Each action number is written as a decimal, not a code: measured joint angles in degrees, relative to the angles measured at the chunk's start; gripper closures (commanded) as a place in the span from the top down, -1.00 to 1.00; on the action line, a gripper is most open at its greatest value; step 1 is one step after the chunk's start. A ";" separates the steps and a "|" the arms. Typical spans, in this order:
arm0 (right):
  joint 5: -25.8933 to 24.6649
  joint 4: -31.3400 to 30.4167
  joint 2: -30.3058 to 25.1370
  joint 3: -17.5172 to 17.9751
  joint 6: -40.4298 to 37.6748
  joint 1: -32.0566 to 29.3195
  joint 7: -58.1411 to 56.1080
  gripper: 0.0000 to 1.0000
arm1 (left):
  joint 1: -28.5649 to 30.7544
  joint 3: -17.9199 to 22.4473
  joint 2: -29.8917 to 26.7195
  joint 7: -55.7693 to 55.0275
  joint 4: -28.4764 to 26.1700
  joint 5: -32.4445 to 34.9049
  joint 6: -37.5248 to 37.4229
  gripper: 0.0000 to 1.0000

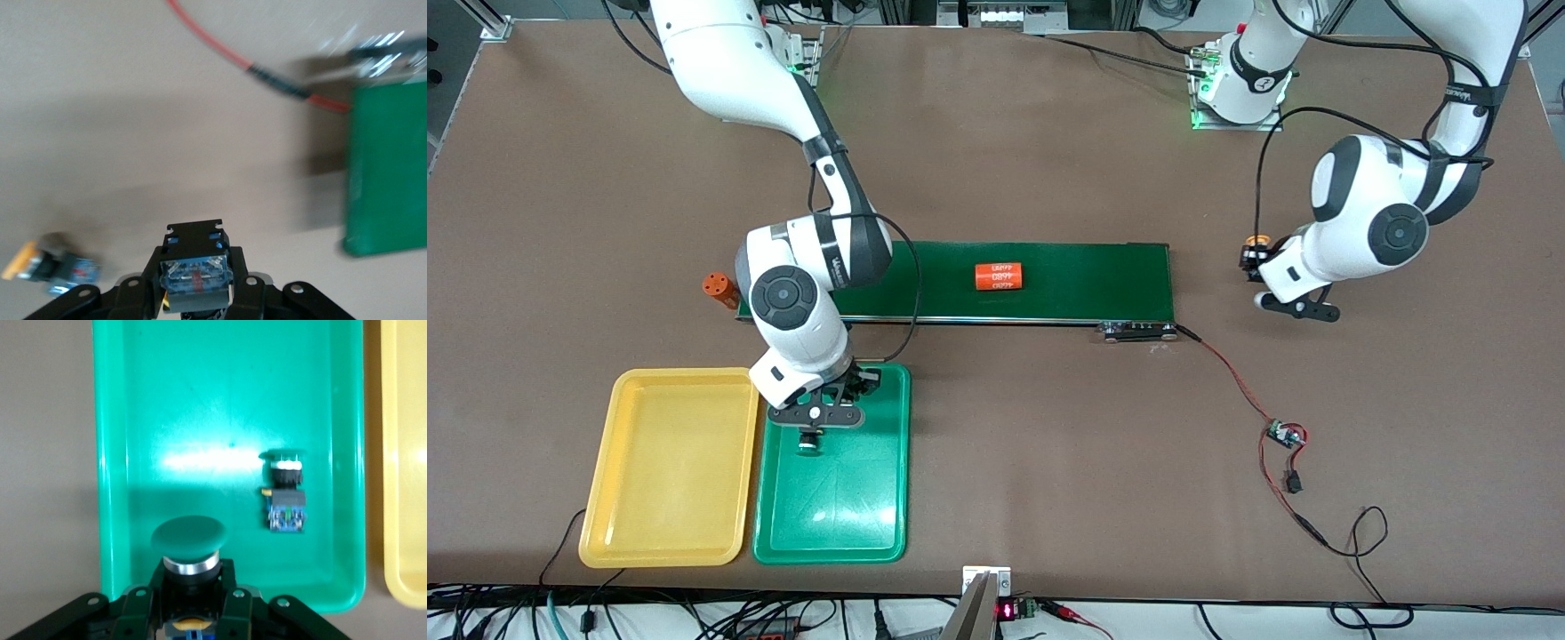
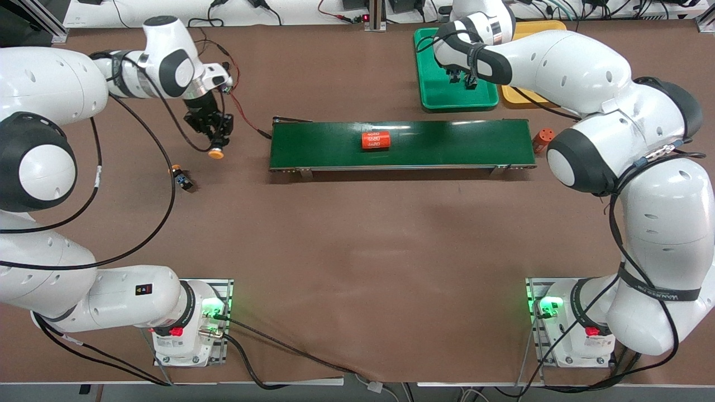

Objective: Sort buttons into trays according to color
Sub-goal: 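Lower the green button into the green tray while the left gripper carries the yellow button, then open the right gripper in the green tray while the left releases the yellow button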

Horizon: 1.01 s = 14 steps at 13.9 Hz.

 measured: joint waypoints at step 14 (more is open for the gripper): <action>0.07 4.94 11.71 0.52 13.37 -2.59 -1.94 1.00 | -13.06 -8.66 14.10 -14.53 12.21 -2.54 10.93 0.51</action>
